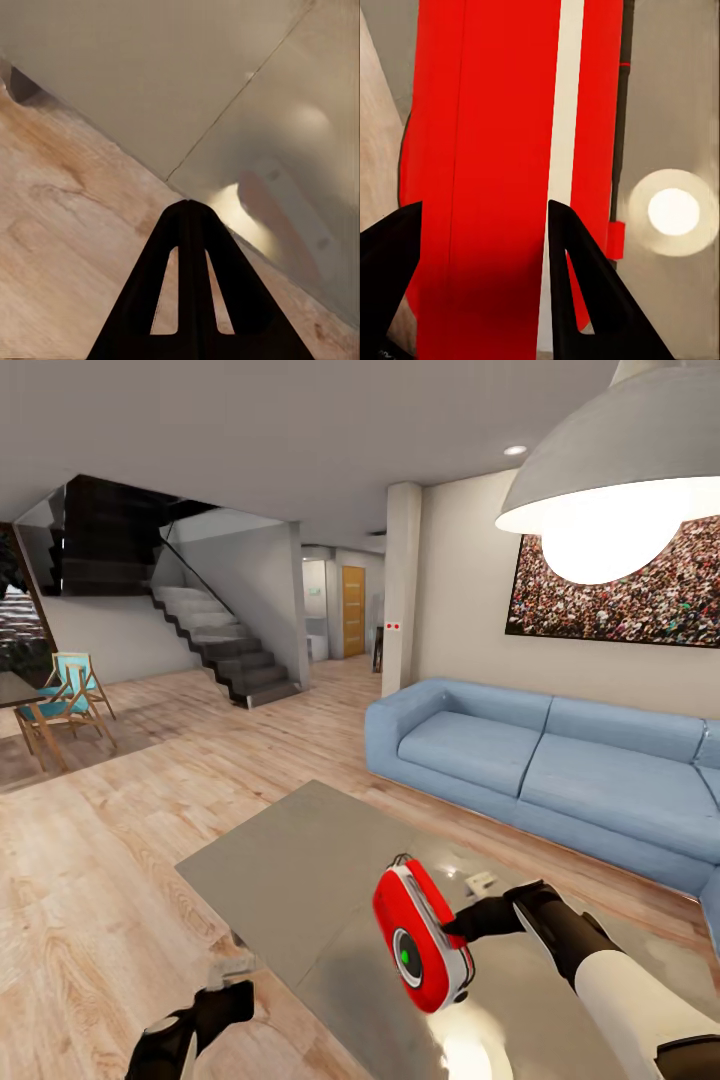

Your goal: Turn on the radio receiver that's on the table in the living room.

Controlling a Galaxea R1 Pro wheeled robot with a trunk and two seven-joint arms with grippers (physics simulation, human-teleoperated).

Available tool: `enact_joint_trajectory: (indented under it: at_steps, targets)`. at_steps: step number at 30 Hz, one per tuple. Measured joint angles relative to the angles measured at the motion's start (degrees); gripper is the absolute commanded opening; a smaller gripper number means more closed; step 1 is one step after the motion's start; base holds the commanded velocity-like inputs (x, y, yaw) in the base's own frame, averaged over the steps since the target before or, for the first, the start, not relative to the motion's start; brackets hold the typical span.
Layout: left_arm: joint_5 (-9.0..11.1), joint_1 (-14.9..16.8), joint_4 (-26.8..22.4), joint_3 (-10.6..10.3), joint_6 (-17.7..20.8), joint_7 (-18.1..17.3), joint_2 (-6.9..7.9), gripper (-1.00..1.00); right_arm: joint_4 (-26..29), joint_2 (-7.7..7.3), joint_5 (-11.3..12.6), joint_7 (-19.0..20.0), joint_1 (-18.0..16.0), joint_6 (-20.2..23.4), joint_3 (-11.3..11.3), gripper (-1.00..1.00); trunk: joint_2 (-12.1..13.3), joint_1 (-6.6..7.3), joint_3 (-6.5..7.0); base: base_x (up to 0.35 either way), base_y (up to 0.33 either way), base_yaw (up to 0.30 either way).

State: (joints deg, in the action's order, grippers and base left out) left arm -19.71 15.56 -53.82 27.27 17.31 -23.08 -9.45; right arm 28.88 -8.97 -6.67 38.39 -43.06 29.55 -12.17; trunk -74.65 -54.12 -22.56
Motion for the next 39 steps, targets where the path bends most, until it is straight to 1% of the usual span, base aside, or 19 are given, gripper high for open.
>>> enact_joint_trajectory:
  at_steps: [3,5,6,9,11,16,17,19,22,24,26,28,30,32,35,39]
  targets:
    - [0.0,0.0,0.7,2.3,-1.6,-0.1,0.17,-1.00,0.0,0.11,0.2,-3.2,0.0,0.1,0.0,-1.00,0.0,0.00,0.00,0.000,0.000,0.000]
    - [0.0,0.0,2.1,2.8,-1.9,0.0,0.25,-1.00,0.0,0.18,0.4,-4.1,0.0,0.2,0.0,-1.00,0.0,0.00,0.00,0.000,0.000,0.000]
    - [-0.1,0.0,2.9,2.9,-2.0,0.0,0.43,-1.00,0.0,0.24,0.5,-4.3,0.0,0.3,0.0,-1.00,0.0,0.00,0.00,0.000,0.000,0.000]
    - [0.1,0.0,4.3,3.0,-1.9,-0.2,1.94,-1.00,0.0,0.36,0.5,-4.7,0.0,0.4,0.0,-1.00,0.0,0.00,0.00,0.000,0.000,0.000]
    - [0.1,0.0,4.7,3.0,-1.7,-0.3,2.53,-1.00,0.0,0.35,0.3,-5.2,0.0,0.7,0.0,-1.00,0.0,0.00,0.00,0.000,0.000,0.000]
    - [0.2,0.0,4.9,3.3,-1.5,-0.3,2.94,-1.00,0.0,0.40,0.1,-9.8,0.0,2.0,-0.1,-1.00,0.0,0.00,0.00,0.000,0.000,0.000]
    - [0.1,0.0,5.1,3.3,-1.5,-0.2,2.97,-1.00,0.0,0.42,0.6,-10.8,0.0,2.9,-0.1,-1.00,0.0,0.00,0.00,0.000,0.000,0.000]
    - [0.1,0.0,6.3,3.4,-1.5,-0.2,3.14,-1.00,0.0,0.42,0.3,-12.0,0.0,4.7,-0.2,-1.00,0.0,0.00,0.00,0.000,0.000,0.000]
    - [0.0,0.0,8.9,3.7,-1.7,-0.1,3.38,-1.00,-0.1,0.45,0.8,-12.6,0.0,6.5,-0.2,-1.00,0.0,0.00,0.00,0.000,0.000,0.000]
    - [0.0,0.0,9.8,4.3,-1.8,0.0,3.44,-1.00,-0.2,0.50,0.8,-12.7,0.0,7.2,-0.2,-1.00,0.0,0.00,0.00,0.000,0.000,0.000]
    - [0.0,0.0,10.2,5.5,-2.0,0.0,3.46,-1.00,-0.4,0.49,0.8,-12.8,0.0,8.6,-0.2,-1.00,0.0,0.00,0.00,0.000,0.000,0.000]
    - [0.0,0.0,10.6,7.2,-2.1,0.0,3.47,-1.00,-0.4,0.46,0.6,-12.8,0.0,9.9,-0.2,-1.00,0.0,0.00,0.00,0.000,0.000,0.000]
    - [0.0,0.0,10.8,9.0,-2.2,0.1,3.47,-1.00,-0.4,0.47,0.8,-12.8,0.0,10.5,-0.2,-1.00,0.0,0.00,0.00,0.000,0.000,0.000]
    - [0.0,0.0,10.9,10.2,-2.3,0.1,3.47,-1.00,-0.4,0.45,0.8,-12.8,0.0,10.7,-0.2,-1.00,0.0,0.00,0.00,0.000,0.000,0.000]
    - [-0.1,-0.1,11.1,11.0,-2.3,0.1,3.71,-1.00,-0.4,0.45,0.8,-12.8,0.0,10.8,-0.2,-1.00,0.0,0.00,0.00,0.000,0.000,0.000]
    - [-0.1,-0.1,11.2,11.1,-2.3,0.1,4.06,-1.00,-0.5,0.45,0.8,-12.8,0.0,10.8,-0.1,-1.00,0.0,0.00,0.00,0.000,0.000,0.000]
